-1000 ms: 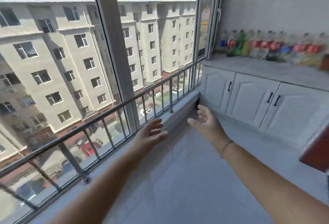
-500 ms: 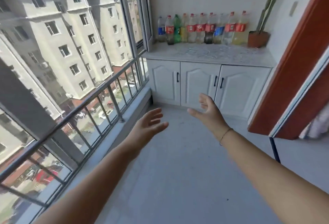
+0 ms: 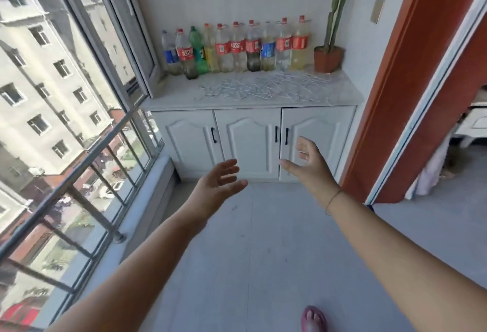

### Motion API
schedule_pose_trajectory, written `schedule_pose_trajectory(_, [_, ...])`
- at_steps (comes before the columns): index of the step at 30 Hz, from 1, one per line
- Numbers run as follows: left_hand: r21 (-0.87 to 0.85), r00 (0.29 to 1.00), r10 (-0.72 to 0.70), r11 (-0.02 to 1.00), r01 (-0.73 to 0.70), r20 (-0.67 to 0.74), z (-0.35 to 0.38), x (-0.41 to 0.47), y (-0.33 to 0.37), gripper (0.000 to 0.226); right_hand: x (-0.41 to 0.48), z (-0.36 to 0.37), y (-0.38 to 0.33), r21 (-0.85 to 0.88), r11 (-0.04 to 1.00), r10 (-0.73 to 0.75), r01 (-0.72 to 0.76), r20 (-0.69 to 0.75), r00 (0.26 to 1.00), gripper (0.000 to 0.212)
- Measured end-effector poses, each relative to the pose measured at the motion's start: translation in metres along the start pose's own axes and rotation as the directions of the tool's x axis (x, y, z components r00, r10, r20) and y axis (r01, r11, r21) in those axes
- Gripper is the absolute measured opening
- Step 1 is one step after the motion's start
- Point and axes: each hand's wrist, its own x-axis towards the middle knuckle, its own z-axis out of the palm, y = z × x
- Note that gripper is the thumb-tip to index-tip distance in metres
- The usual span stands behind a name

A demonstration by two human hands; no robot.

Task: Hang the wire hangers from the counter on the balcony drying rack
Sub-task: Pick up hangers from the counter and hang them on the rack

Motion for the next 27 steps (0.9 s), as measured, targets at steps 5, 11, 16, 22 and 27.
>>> schedule_pose_trajectory(5, [-0.026,0.999,-0.008,1.000,0.007,-0.042,0.022,0.117,0.005,0.048,0.116,-0.023,0.020,-0.019,1.000,-0.004,0.004,0.025,1.000,0.068])
schedule_pose_trajectory(11, [-0.048,0.995,-0.023,0.999,0.018,-0.100,0.043,0.249,0.017,0.048,0.254,-0.047,0.034,-0.057,0.998,0.012,-0.007,0.088,0.996,0.062])
schedule_pose_trajectory(16, [-0.052,0.991,-0.062,0.997,0.056,-0.123,0.047,0.343,0.009,0.049,0.348,-0.048,0.057,-0.049,0.998,0.053,-0.049,0.089,0.995,0.049])
schedule_pose_trajectory(22, [-0.033,0.992,-0.062,0.998,0.058,-0.107,0.040,0.466,-0.001,0.047,0.462,-0.044,0.090,-0.034,0.994,0.103,-0.101,0.088,0.991,0.038])
schedule_pose_trajectory(27, [-0.020,0.994,-0.090,0.996,0.089,-0.058,0.037,0.572,0.000,0.048,0.554,-0.047,0.111,-0.033,0.985,0.173,-0.172,0.046,0.984,0.030])
